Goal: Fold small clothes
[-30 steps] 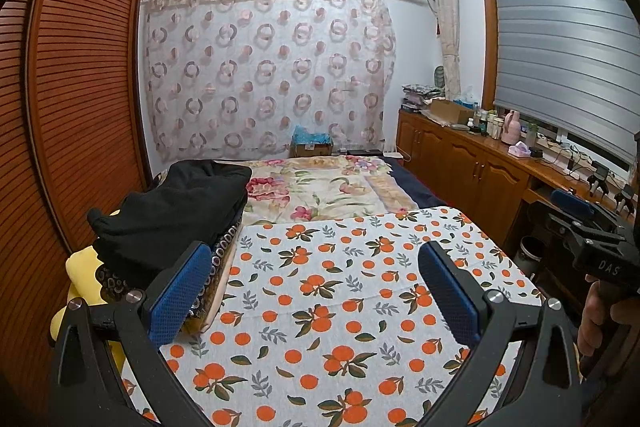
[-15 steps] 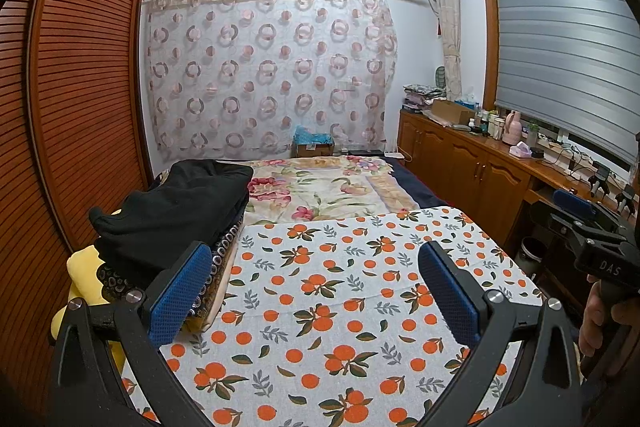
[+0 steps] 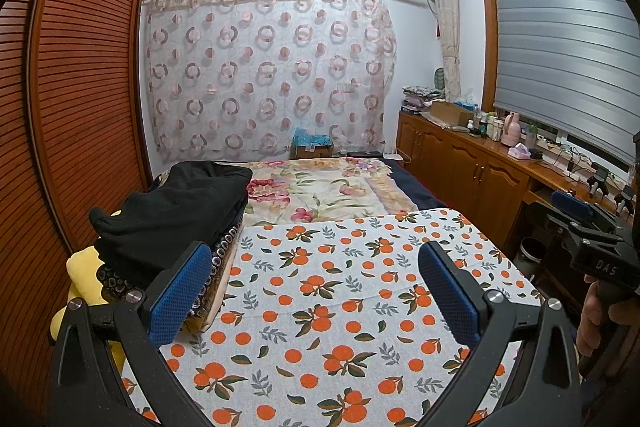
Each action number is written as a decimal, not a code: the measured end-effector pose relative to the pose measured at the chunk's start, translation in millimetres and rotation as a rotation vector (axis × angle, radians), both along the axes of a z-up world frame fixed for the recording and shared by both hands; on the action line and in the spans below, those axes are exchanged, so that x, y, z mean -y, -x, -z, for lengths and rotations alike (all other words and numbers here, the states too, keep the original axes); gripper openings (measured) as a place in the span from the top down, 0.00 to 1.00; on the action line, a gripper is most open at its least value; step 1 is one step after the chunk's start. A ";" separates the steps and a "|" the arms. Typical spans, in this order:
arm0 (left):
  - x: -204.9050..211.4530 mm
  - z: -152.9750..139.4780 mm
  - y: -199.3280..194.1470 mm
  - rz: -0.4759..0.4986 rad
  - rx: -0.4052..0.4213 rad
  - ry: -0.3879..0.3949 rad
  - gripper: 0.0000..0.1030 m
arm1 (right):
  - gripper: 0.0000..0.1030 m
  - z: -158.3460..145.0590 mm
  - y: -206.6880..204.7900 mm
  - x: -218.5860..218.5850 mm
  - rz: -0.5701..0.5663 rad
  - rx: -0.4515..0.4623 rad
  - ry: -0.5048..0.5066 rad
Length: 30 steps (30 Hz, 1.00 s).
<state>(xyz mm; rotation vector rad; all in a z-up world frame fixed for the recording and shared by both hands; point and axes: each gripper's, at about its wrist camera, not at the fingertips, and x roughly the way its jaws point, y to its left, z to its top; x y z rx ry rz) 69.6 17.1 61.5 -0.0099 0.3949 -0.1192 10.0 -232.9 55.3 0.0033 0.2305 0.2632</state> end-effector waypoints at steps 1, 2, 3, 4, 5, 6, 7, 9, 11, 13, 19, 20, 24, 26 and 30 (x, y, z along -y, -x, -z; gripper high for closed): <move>0.0 -0.4 0.3 0.000 0.000 0.000 0.00 | 0.15 -0.1 -0.1 0.2 -0.001 0.000 0.000; -0.1 -0.9 0.5 0.000 0.000 0.000 0.00 | 0.15 0.1 -0.1 0.0 0.000 0.000 0.000; -0.3 0.1 -0.1 0.001 0.000 0.001 0.00 | 0.15 -0.2 -0.1 0.3 0.000 0.001 0.000; -0.4 0.2 -0.1 0.001 0.000 0.001 0.00 | 0.15 -0.2 -0.3 0.2 0.000 0.000 0.000; -0.4 -0.8 0.5 0.000 0.000 0.001 0.00 | 0.15 -0.4 -0.5 0.6 -0.001 0.000 0.000; -0.5 0.1 0.0 0.001 0.000 0.001 0.00 | 0.15 0.3 -0.1 -0.2 0.000 0.000 0.000; -0.5 -0.4 0.3 0.001 0.000 0.001 0.00 | 0.15 -0.1 -0.6 0.3 0.001 0.000 0.000; -0.5 0.2 -0.1 0.001 0.000 0.001 0.00 | 0.15 0.0 -0.6 0.6 -0.001 -0.001 0.000; -0.5 -0.7 0.5 0.001 -0.001 0.000 0.00 | 0.15 0.4 -0.4 0.2 -0.001 -0.001 0.001; -0.6 0.3 0.0 0.000 0.000 0.001 0.00 | 0.15 0.6 -0.5 0.2 0.000 -0.001 0.001; -0.8 0.3 0.0 0.001 0.000 0.002 0.00 | 0.15 0.4 -0.8 2.3 -0.001 -0.002 -0.002; -0.7 0.4 0.0 0.001 0.001 0.002 0.00 | 0.15 -0.3 -1.0 3.0 0.000 -0.001 -0.002; -0.9 0.6 -0.1 -0.001 -0.001 0.001 0.00 | 0.15 1.3 -2.7 2.4 0.002 -0.003 -0.002; -1.5 -0.1 0.5 0.000 -0.003 0.003 0.00 | 0.15 2.1 -2.7 1.5 0.001 -0.006 -0.002; -1.5 0.0 0.7 -0.002 -0.006 0.002 0.00 | 0.15 1.8 -2.3 1.0 0.001 -0.005 -0.001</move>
